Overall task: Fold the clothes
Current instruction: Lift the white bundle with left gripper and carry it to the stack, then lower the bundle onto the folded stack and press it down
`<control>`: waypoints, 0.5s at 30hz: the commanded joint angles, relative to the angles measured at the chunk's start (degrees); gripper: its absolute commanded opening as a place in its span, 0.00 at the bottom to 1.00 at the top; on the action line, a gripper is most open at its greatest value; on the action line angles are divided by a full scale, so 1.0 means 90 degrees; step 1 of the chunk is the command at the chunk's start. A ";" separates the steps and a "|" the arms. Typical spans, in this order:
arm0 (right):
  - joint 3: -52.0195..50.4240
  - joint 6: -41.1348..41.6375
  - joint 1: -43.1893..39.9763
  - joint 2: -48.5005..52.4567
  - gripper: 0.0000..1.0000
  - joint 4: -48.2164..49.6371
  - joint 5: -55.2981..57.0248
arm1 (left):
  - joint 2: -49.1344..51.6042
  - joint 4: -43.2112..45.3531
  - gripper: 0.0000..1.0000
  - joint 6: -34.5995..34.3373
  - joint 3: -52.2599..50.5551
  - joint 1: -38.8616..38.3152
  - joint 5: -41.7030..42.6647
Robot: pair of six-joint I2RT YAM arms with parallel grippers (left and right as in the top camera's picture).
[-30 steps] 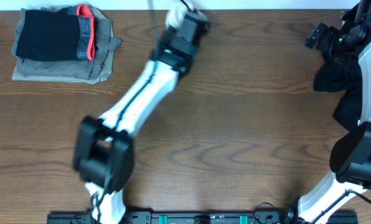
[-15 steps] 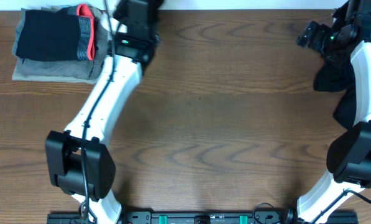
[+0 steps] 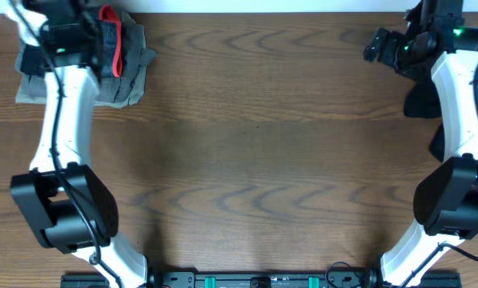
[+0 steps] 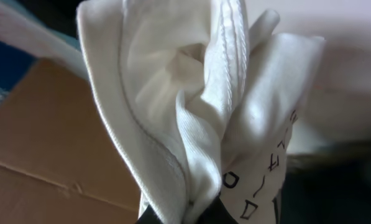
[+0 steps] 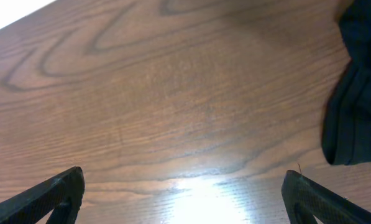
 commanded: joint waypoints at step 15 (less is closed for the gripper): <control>-0.0690 -0.0075 0.0350 -0.0083 0.99 0.0245 0.0163 | 0.2344 0.1972 0.06 0.0471 0.0085 0.0874 0.0357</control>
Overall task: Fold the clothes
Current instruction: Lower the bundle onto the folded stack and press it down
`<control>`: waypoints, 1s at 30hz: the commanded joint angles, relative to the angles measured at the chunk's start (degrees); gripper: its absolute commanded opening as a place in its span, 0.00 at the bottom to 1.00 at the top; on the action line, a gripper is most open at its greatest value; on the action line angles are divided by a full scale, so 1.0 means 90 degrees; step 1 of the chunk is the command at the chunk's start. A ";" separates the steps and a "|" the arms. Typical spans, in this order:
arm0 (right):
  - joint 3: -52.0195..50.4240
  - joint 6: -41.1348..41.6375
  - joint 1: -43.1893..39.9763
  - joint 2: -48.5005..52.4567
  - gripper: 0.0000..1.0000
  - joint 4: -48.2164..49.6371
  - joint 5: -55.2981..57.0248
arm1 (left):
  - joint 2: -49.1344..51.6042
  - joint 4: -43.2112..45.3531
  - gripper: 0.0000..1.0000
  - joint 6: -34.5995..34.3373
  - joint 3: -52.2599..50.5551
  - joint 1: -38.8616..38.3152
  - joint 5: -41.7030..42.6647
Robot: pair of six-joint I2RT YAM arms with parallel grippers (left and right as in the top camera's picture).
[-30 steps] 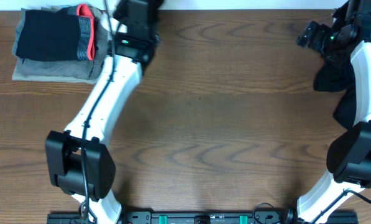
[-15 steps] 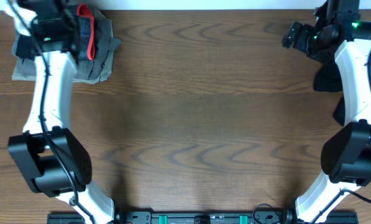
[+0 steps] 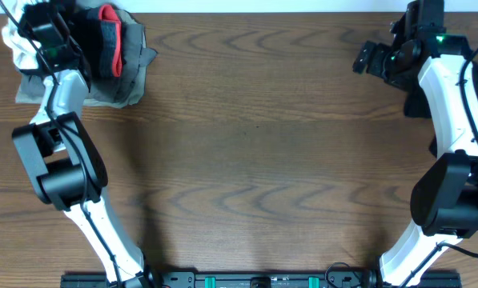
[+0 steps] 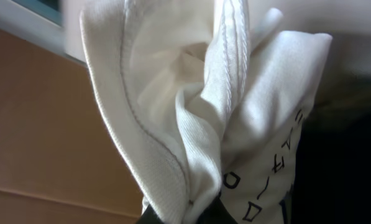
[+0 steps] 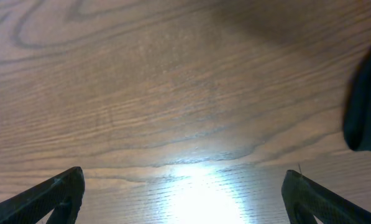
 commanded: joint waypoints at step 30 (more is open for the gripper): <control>-0.0206 -0.0075 0.0204 -0.0083 0.99 0.0425 0.0046 | -0.0583 -0.1865 0.70 -0.5073 0.0087 -0.1719 -0.1231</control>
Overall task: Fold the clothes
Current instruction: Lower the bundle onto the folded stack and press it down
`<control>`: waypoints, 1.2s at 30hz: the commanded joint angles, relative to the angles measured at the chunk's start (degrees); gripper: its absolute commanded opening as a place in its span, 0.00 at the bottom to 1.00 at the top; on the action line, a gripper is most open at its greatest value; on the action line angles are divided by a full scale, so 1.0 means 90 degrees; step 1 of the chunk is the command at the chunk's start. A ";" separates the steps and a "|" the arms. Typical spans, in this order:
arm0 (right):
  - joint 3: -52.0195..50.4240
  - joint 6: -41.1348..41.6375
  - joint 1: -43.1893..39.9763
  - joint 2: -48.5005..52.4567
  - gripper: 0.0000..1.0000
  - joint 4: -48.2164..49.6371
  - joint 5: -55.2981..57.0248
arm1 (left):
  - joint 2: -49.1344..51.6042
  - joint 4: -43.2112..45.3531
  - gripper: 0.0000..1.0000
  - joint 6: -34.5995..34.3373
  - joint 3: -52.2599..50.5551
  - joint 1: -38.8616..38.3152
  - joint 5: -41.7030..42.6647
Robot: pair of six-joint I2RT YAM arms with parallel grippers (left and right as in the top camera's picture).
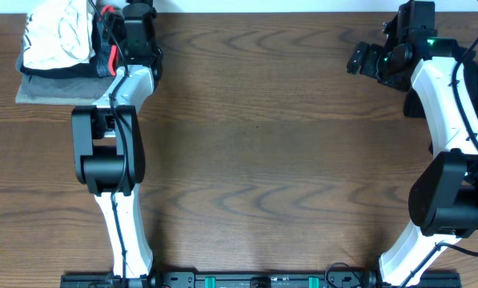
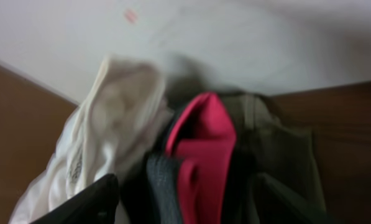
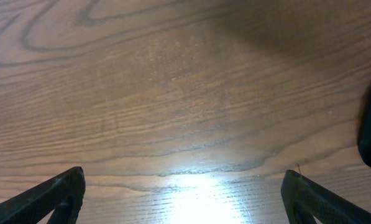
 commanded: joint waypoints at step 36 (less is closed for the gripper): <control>-0.0036 -0.0078 0.0345 -0.0083 0.99 0.0389 0.0068 | 0.1399 0.1775 0.86 -0.5083 0.0083 0.1829 0.2652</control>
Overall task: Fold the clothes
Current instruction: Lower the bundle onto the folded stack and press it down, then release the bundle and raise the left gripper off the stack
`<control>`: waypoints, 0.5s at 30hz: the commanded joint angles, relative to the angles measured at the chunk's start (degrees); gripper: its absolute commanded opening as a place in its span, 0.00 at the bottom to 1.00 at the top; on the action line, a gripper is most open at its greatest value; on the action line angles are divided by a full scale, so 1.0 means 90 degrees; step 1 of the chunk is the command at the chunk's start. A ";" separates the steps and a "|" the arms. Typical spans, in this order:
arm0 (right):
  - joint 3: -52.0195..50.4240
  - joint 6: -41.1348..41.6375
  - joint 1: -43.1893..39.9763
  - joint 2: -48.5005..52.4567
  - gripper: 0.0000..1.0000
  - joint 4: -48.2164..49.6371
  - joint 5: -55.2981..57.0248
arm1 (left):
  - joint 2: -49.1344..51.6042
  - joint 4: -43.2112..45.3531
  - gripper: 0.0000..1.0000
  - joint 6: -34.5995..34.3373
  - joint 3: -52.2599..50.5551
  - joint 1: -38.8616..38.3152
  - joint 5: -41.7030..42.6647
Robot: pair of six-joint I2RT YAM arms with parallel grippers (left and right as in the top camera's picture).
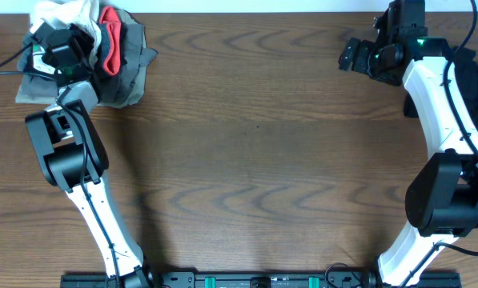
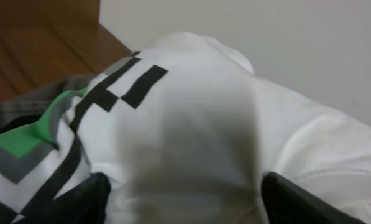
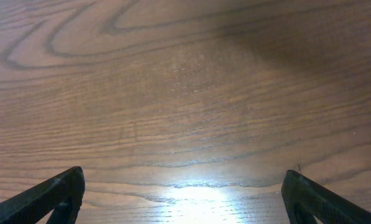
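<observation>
A pile of clothes lies at the table's far left corner: a white garment point(image 1: 66, 11) with black and green print on top, a red one point(image 1: 110, 34) beside it, and grey cloth point(image 1: 122, 80) beneath. My left gripper point(image 1: 57, 40) is open right at the pile. In the left wrist view the white garment point(image 2: 197, 106) fills the frame, with cloth bulging between the spread fingers of the left gripper point(image 2: 185, 199). My right gripper point(image 1: 352, 54) hangs open over bare wood at the far right, and the right wrist view shows the right gripper point(image 3: 185, 193) with nothing between its fingers.
A dark garment point(image 1: 467, 70) lies by the right edge, mostly behind the right arm. The wooden table point(image 1: 255, 160) runs between the two arms. The far table edge passes just behind the pile.
My left gripper was open to the right of the pile, looking at the red and white garments. Now it is at the pile's left part, against the white garment. The right gripper shifted slightly left.
My left gripper was shut on the white garment, held above the pile, then over the far left corner. Then the garment lay on the pile and the gripper was open beside it. Now the open gripper is against that garment. The right gripper stayed open, drifting left.
</observation>
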 commanded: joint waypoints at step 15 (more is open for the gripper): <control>0.0202 -0.0940 0.0058 -0.0141 0.99 0.1285 -0.0182 | -0.3160 -0.2958 0.98 0.0775 -0.0085 -0.0459 0.0342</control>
